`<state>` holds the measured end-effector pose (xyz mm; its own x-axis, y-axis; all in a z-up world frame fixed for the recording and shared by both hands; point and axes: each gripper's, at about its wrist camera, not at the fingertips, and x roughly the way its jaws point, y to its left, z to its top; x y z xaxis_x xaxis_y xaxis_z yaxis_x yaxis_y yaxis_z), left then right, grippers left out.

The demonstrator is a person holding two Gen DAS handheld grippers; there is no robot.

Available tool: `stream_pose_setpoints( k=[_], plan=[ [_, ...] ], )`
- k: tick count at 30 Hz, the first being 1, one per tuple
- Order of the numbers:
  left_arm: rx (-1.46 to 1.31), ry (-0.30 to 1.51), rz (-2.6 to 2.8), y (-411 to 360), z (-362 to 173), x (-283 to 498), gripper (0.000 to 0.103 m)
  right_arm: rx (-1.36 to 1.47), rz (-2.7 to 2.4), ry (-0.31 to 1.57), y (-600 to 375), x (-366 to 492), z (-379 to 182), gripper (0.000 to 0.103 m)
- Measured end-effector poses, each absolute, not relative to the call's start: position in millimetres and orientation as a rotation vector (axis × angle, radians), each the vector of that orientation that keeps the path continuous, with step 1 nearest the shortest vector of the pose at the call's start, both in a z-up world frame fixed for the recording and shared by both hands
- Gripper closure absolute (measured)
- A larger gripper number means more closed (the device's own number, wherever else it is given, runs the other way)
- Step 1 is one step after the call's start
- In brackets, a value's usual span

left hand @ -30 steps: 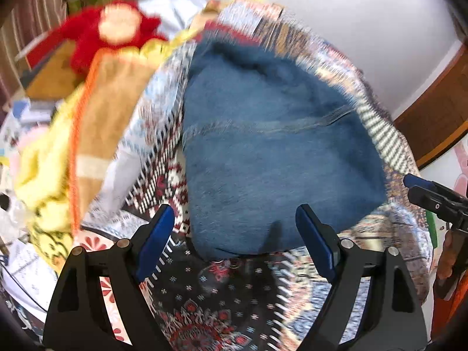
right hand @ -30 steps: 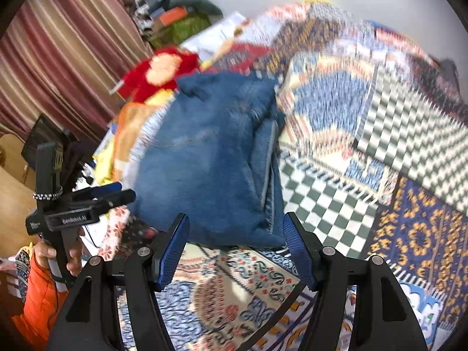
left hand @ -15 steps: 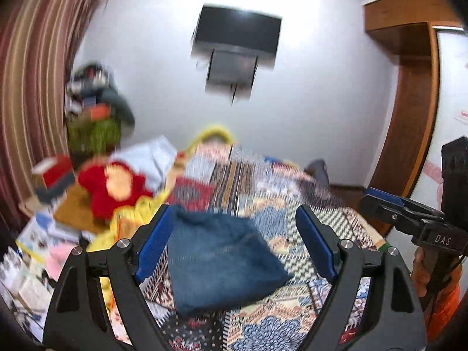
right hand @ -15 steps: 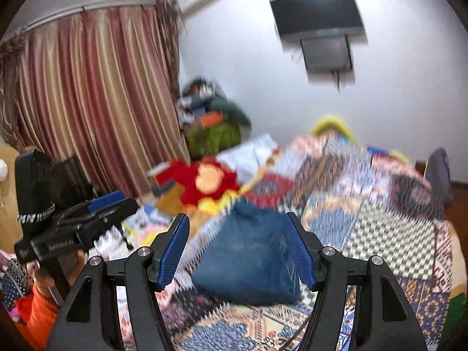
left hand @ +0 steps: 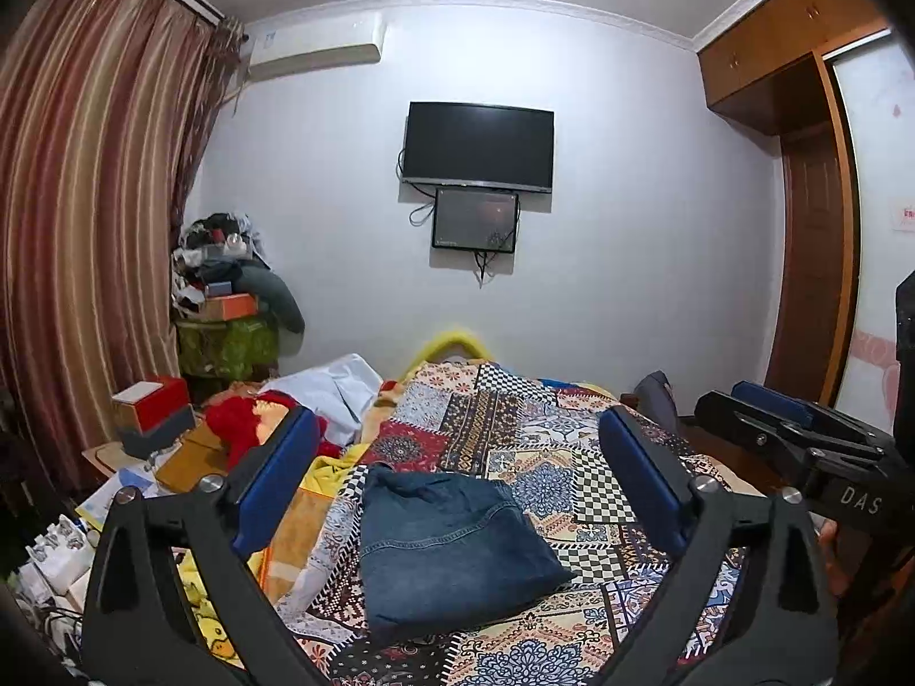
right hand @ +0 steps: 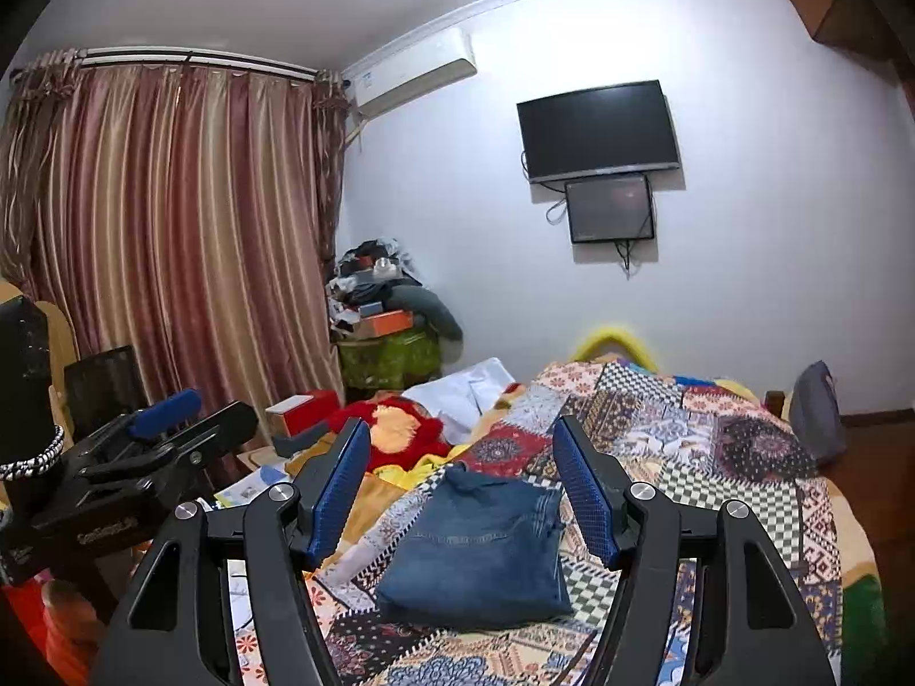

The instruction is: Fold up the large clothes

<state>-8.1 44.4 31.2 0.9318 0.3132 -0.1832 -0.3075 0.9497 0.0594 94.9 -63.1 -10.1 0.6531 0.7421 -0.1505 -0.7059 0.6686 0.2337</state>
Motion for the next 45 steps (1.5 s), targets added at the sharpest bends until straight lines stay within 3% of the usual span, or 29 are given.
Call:
stream_pose_setpoints(
  k=[2, 4, 7, 45],
  plan=[
    [0.025, 0.204, 0.317, 45, 29, -8, 0.001, 0.174, 0.811, 0.257, -66, 94, -12, 0.033],
    [0.015, 0.211, 0.318, 46, 28, -6, 0.0, 0.185, 0.787, 0.263, -69, 94, -15, 0.016],
    [-0.005, 0.222, 0.313, 50, 26, -3, 0.0, 0.175, 0.743, 0.254, -71, 93, -18, 0.01],
    [0.013, 0.245, 0.311, 46, 14, 8, 0.0, 0.135, 0.709, 0.263, -69, 100, -22, 0.007]
  ],
)
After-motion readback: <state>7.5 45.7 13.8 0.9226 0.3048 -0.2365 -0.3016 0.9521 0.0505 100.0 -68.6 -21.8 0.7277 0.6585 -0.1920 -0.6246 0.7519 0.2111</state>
